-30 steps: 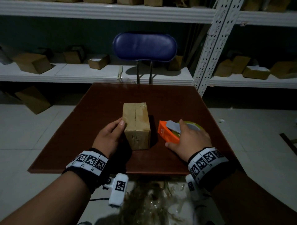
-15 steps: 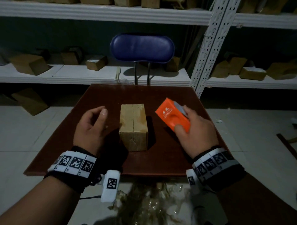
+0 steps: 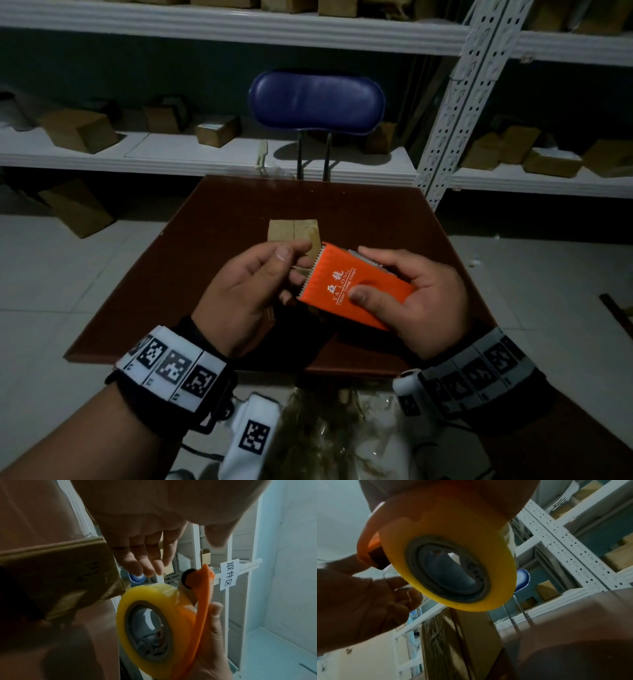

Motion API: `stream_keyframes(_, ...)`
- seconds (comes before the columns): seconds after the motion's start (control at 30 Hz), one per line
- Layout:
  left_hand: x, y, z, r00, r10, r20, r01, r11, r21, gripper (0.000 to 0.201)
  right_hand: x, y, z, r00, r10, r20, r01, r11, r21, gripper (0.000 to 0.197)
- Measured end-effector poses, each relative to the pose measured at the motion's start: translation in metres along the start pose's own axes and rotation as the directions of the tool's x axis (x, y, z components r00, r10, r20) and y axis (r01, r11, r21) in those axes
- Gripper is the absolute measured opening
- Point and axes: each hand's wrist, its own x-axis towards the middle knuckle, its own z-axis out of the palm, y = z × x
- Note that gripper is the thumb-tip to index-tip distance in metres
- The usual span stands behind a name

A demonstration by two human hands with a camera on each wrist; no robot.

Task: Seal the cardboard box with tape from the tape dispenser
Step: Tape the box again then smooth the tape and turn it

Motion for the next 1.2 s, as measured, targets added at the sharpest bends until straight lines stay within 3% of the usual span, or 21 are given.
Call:
stream_keyframes(0.07,0.000,0.001,-0.001,1.000,0.028,0.006,-0.028,0.987,0.157,0.037,0.000,0.001,0.003,1.000,-0.003,0.016,0.003,1.000,0.000,0.062)
stream_keyframes(0.13,0.000,0.004,-0.002,0.997,0.078,0.022,-0.081,0.958,0.276,0.026,-0.001,0.001,0.004,1.000,-0.013,0.024,0.013,1.000,-0.007,0.065)
stream_keyframes(0.43,-0.002,0.002,-0.005,0.956,0.294,-0.005,-0.235,0.774,0.588,0.015,0.003,0.005,0.005,0.999,-0.027,0.030,0.030,0.993,-0.117,0.064)
stream_keyframes(0.67,0.002,-0.002,-0.005,0.935,0.354,-0.019,-0.252,0.701,0.667,0.017,0.009,0.006,0.002,0.999,-0.045,0.030,0.050,0.975,-0.215,0.066)
stream_keyframes(0.87,0.003,-0.001,-0.007,0.883,0.469,0.016,-0.311,0.559,0.769,0.014,0.010,0.002,0.001,0.997,-0.065,0.029,0.070,0.961,-0.268,0.067)
stream_keyframes(1.2,0.005,-0.003,-0.008,0.857,0.514,0.034,-0.328,0.494,0.805,0.014,0.011,0.000,-0.001,0.994,-0.108,0.029,0.112,0.943,-0.315,0.068)
